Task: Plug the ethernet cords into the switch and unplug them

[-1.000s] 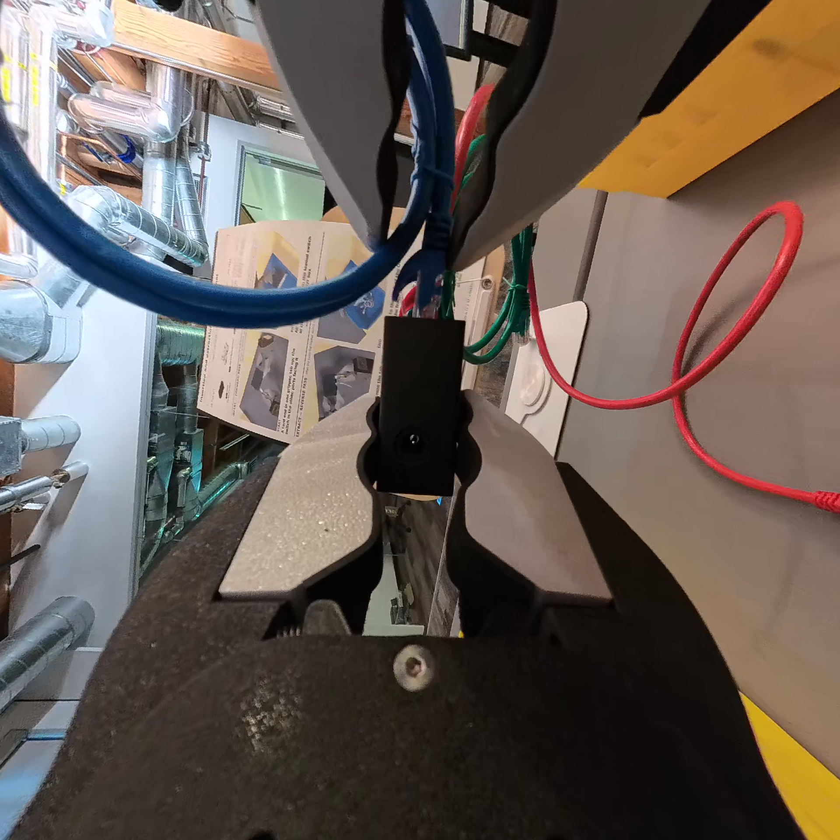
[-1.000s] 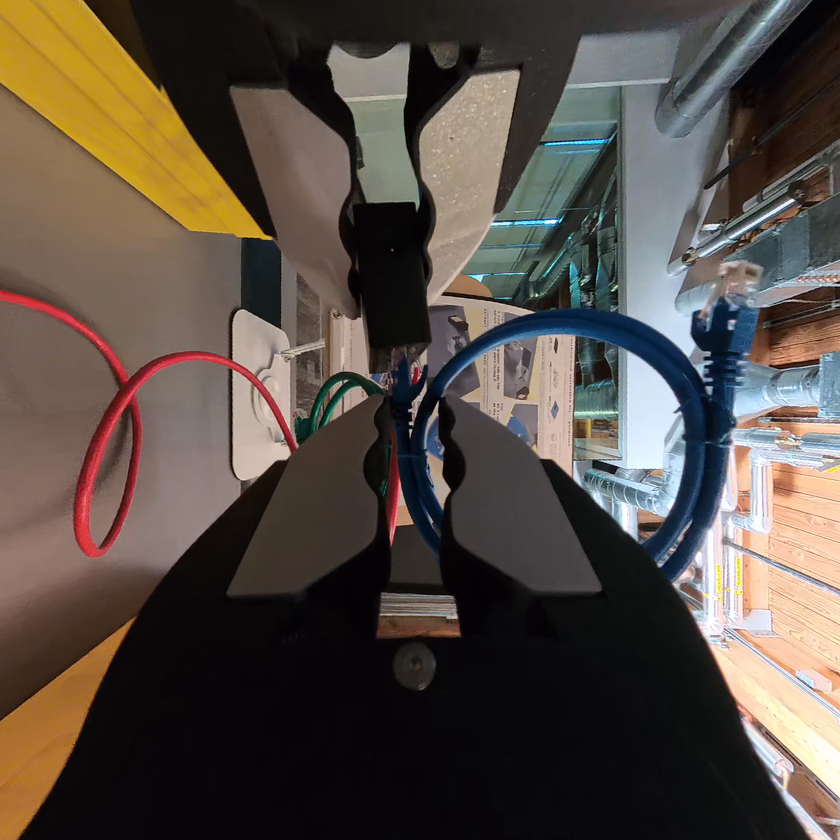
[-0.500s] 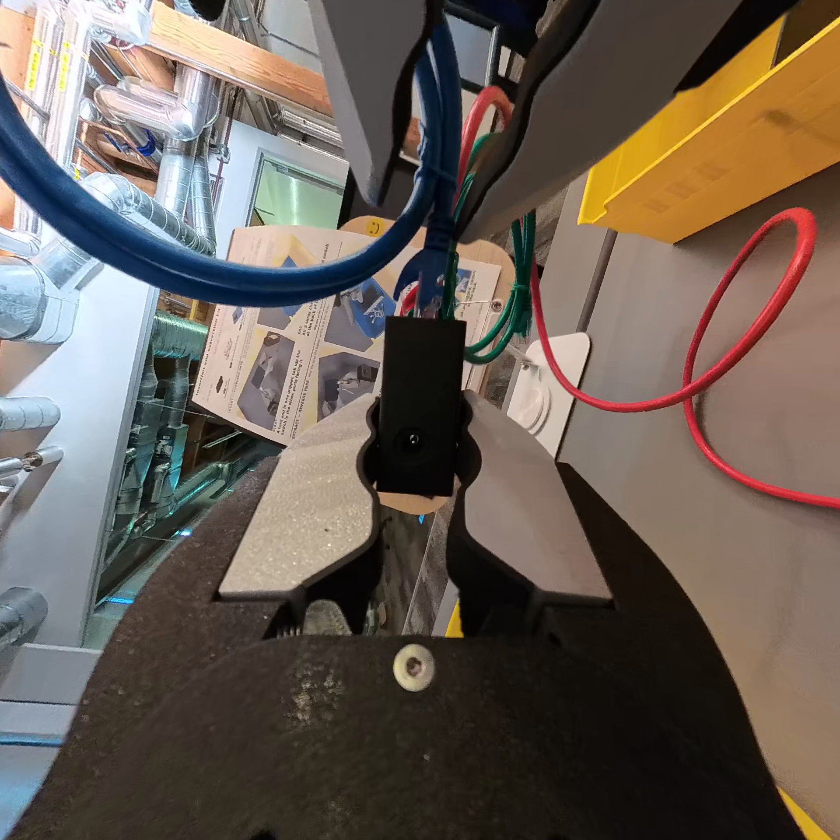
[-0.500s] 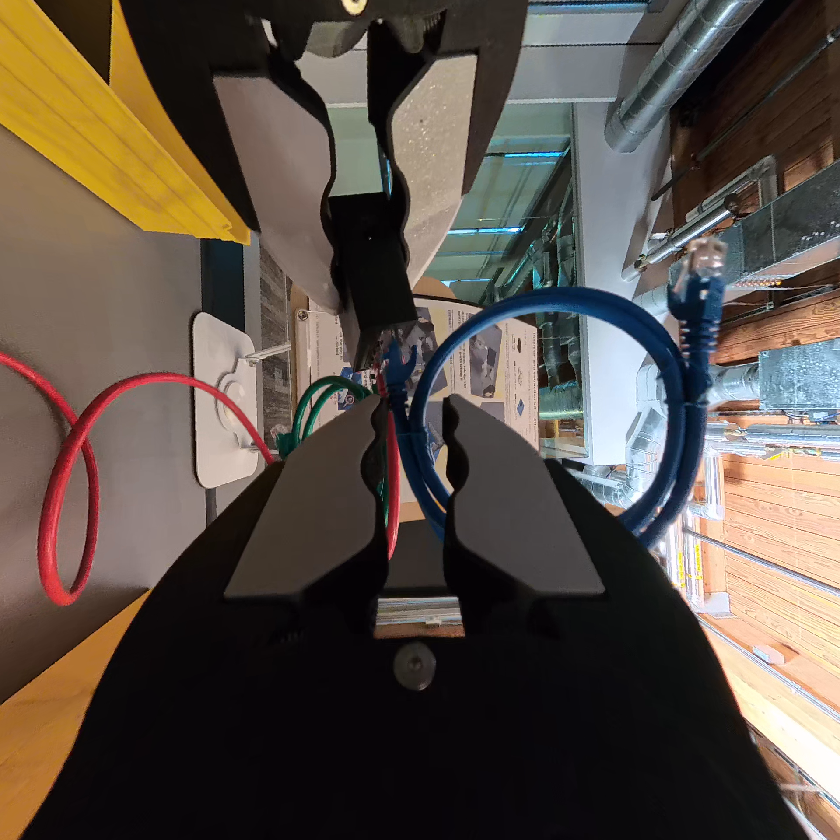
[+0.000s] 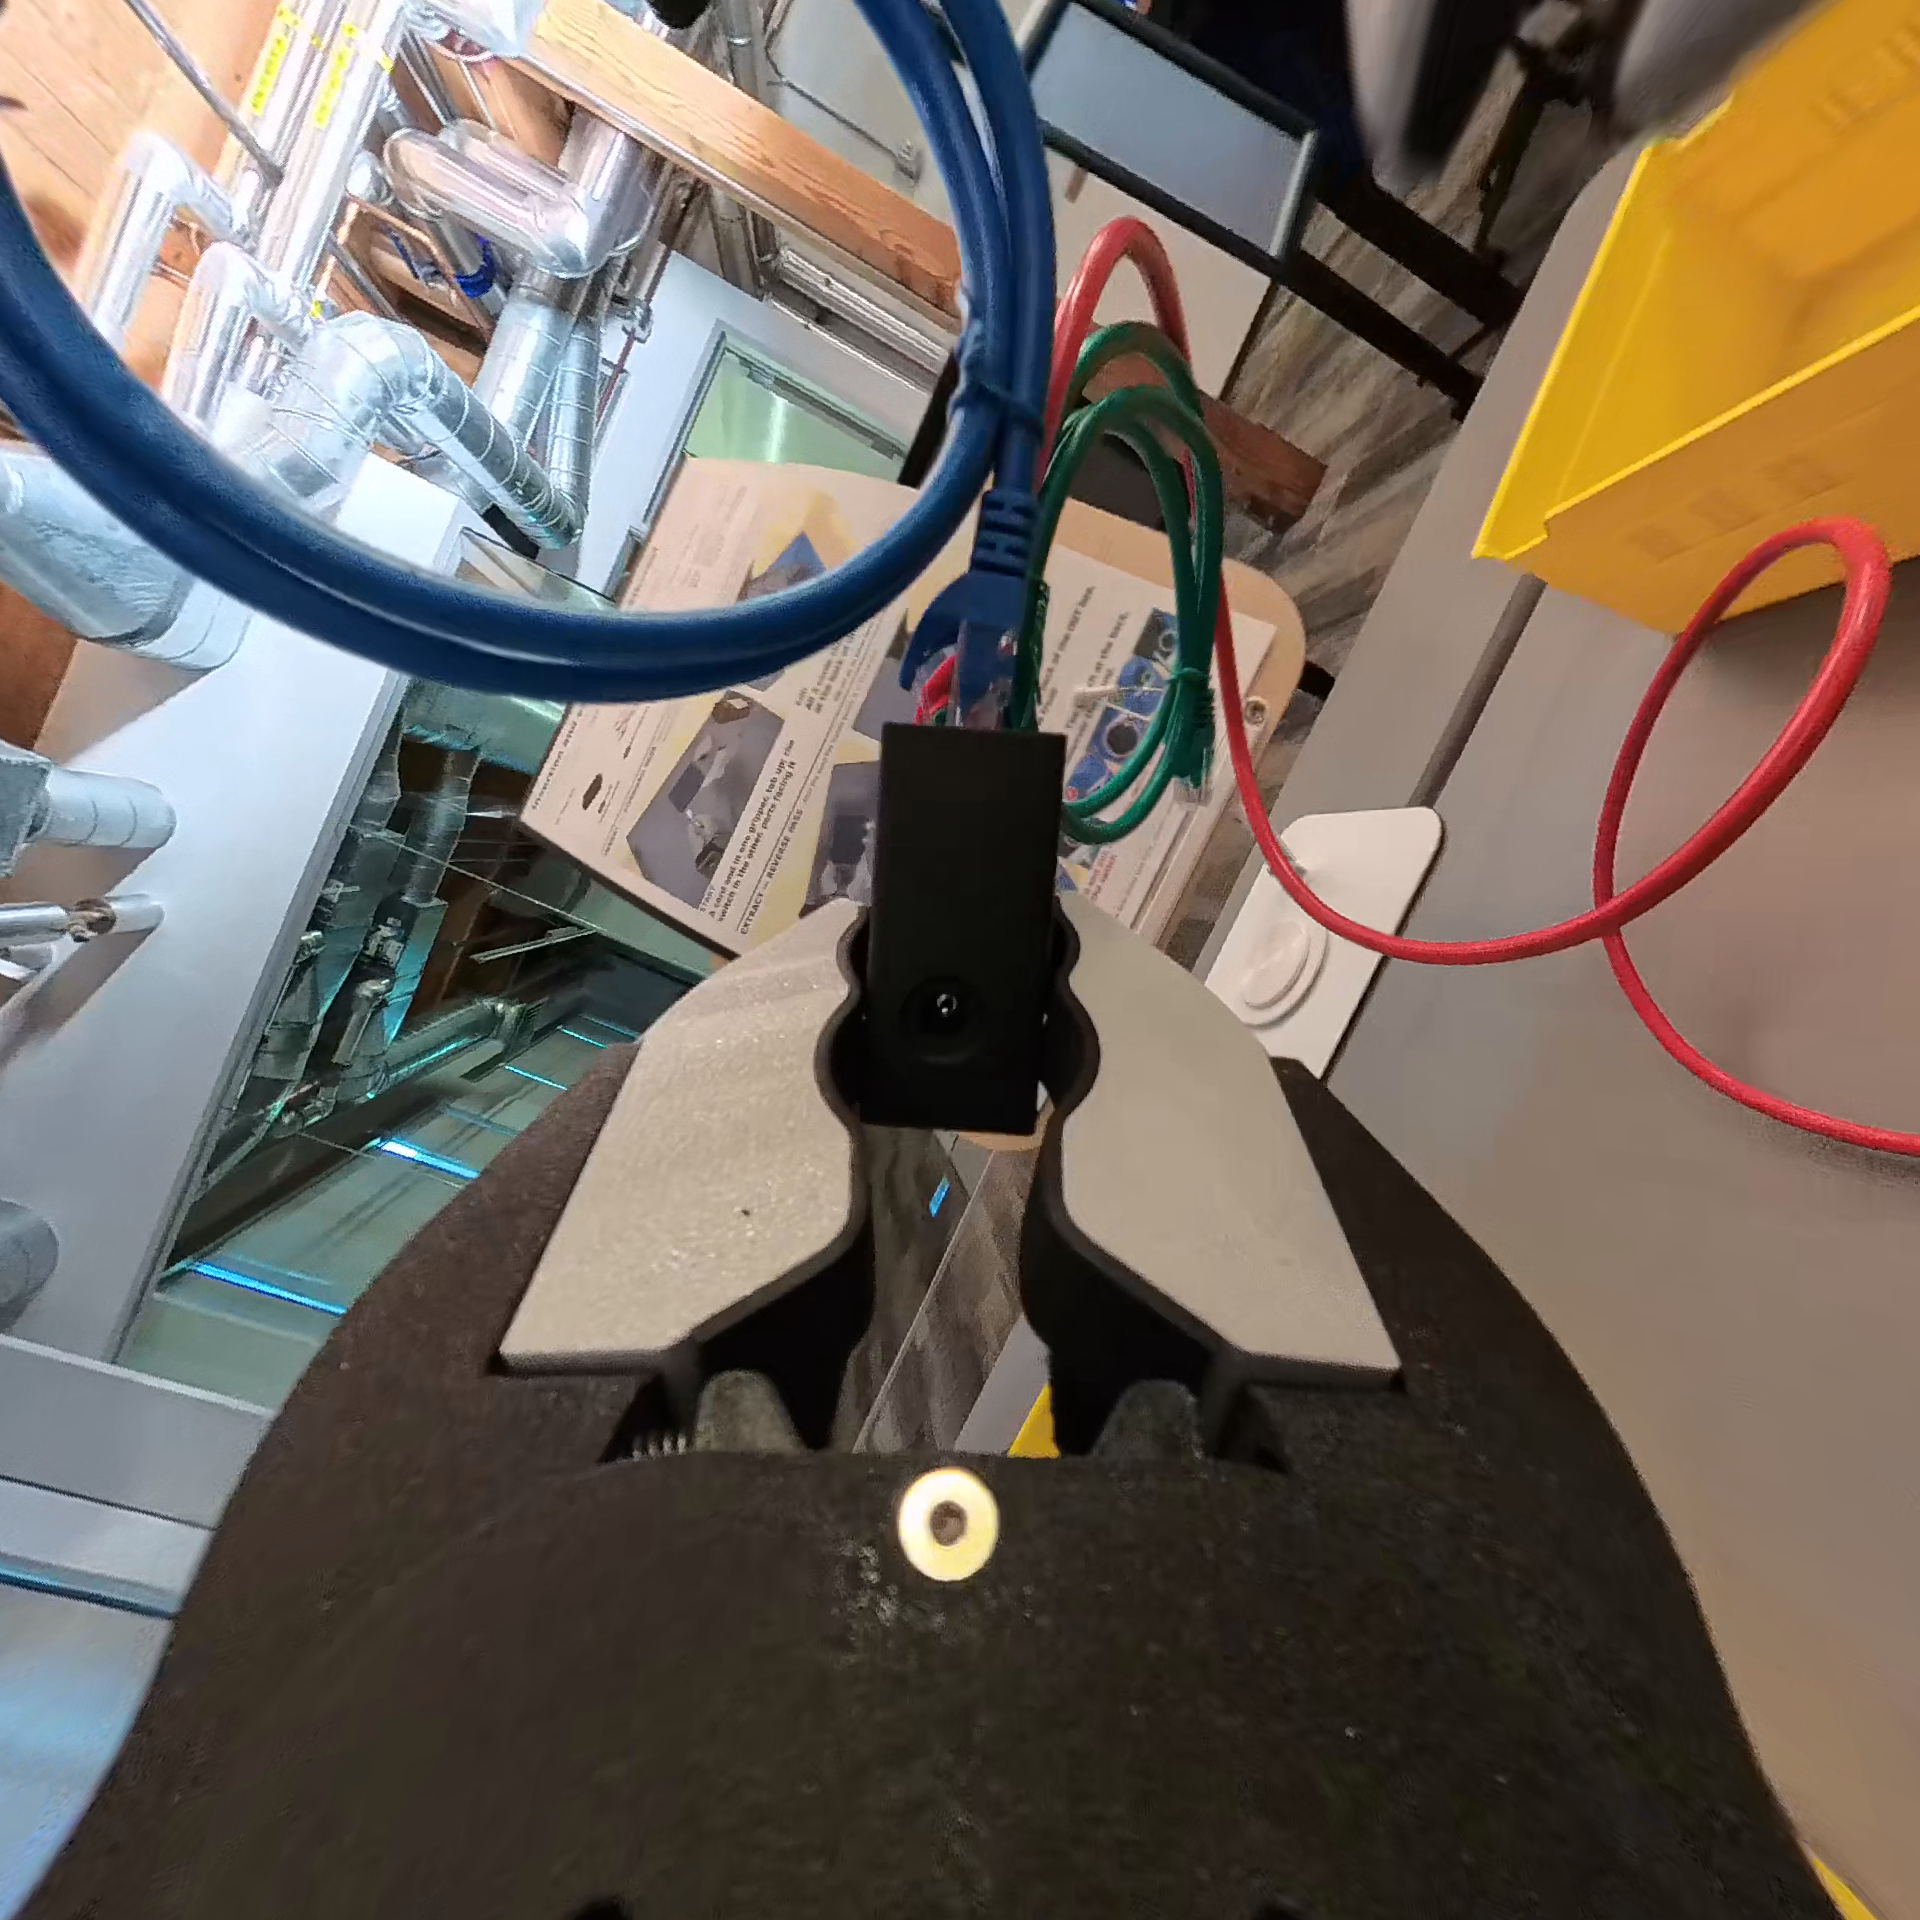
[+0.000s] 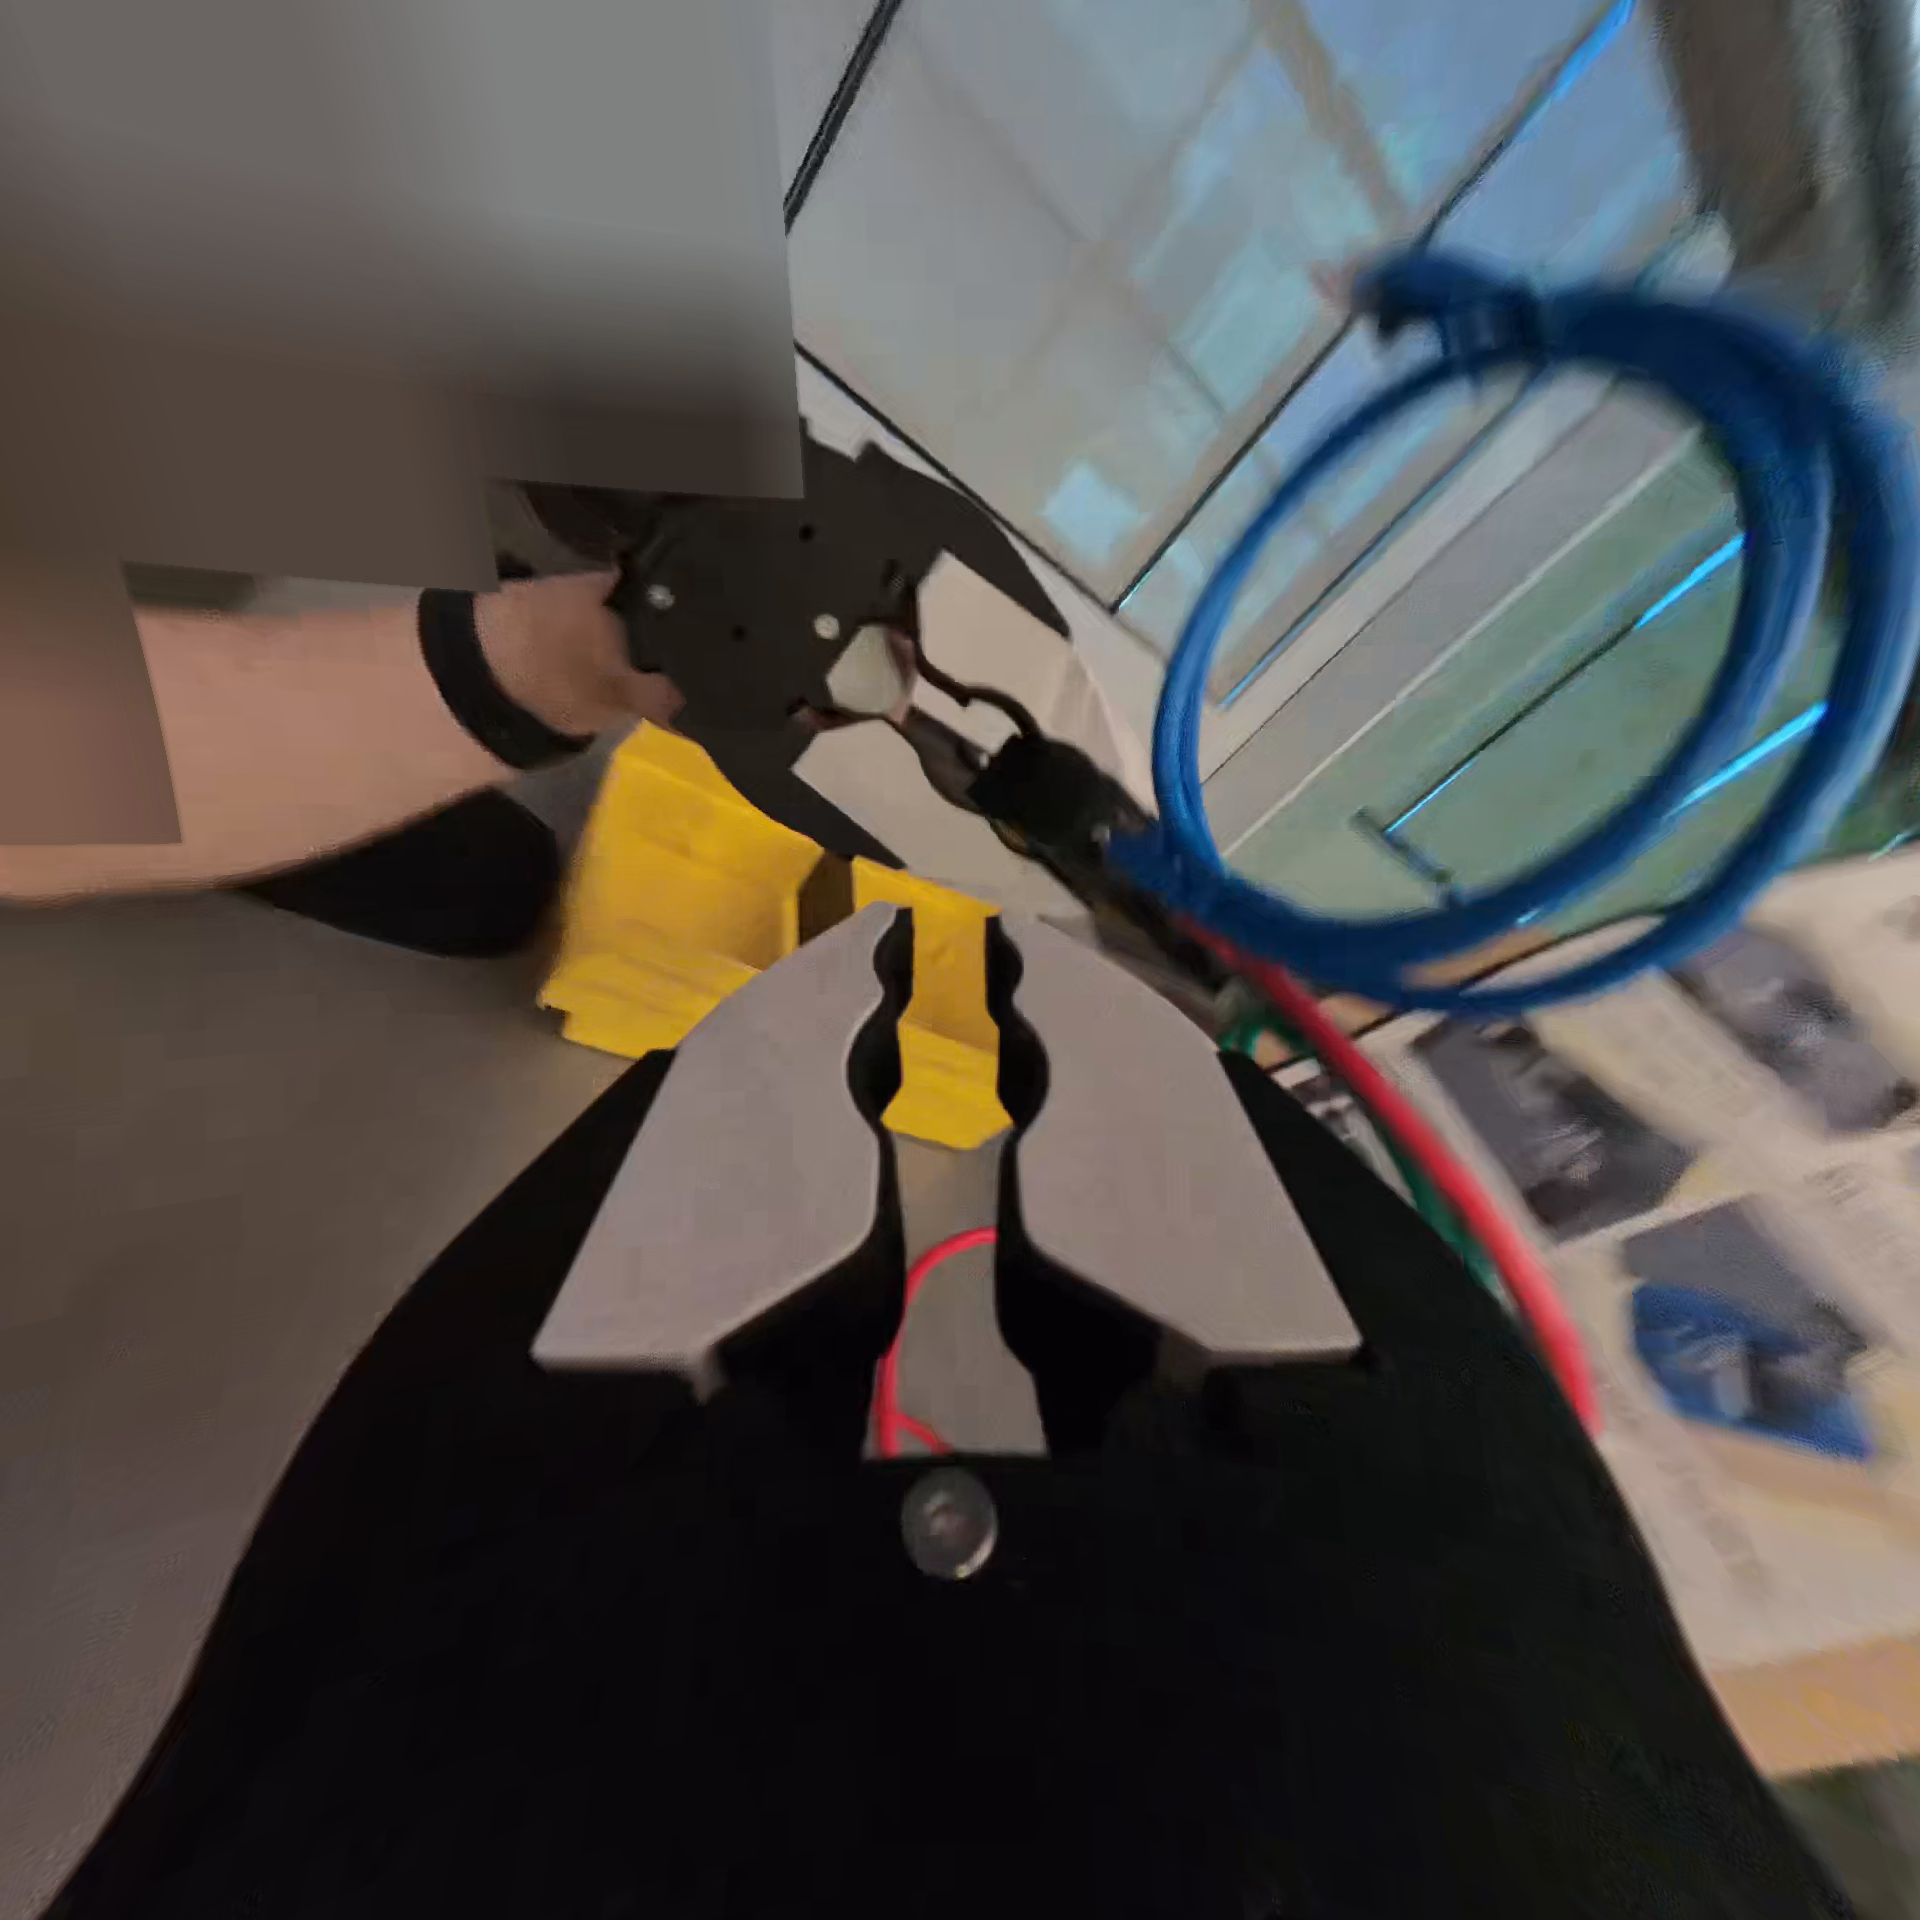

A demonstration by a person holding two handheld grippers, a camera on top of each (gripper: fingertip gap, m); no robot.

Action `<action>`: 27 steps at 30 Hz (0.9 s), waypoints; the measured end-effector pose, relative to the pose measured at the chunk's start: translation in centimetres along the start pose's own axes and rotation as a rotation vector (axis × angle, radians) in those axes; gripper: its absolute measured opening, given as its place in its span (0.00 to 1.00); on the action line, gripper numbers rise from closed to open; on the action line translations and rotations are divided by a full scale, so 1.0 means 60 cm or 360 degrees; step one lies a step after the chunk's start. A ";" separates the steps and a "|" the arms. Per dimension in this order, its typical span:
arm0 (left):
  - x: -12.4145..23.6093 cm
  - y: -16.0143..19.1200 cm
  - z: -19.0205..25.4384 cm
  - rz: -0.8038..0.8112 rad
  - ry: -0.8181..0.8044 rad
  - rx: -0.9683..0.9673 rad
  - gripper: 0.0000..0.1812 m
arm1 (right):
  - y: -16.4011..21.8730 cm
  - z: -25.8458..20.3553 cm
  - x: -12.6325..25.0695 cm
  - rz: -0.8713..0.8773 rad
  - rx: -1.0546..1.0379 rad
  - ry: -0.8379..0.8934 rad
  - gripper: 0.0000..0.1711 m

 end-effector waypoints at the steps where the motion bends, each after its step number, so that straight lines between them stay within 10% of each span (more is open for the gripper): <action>1: 0.003 -0.002 -0.003 0.0020 -0.0008 0.0017 0.16 | 0.008 0.009 -0.005 -0.0007 -0.0164 -0.0008 0.10; 27: 0.000 -0.045 0.032 0.0246 0.0070 -0.0106 0.16 | 0.027 0.043 -0.018 0.0096 -0.1041 0.0033 0.08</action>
Point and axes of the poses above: each gripper's, where its closed fingertips meet, x back along the fingers, y out of its underside, z = x × y across the jaws, the point moved 6 cm from there along x, back along the fingers, and after that the axes turned 3 degrees about -x, right-handed, at the moved point
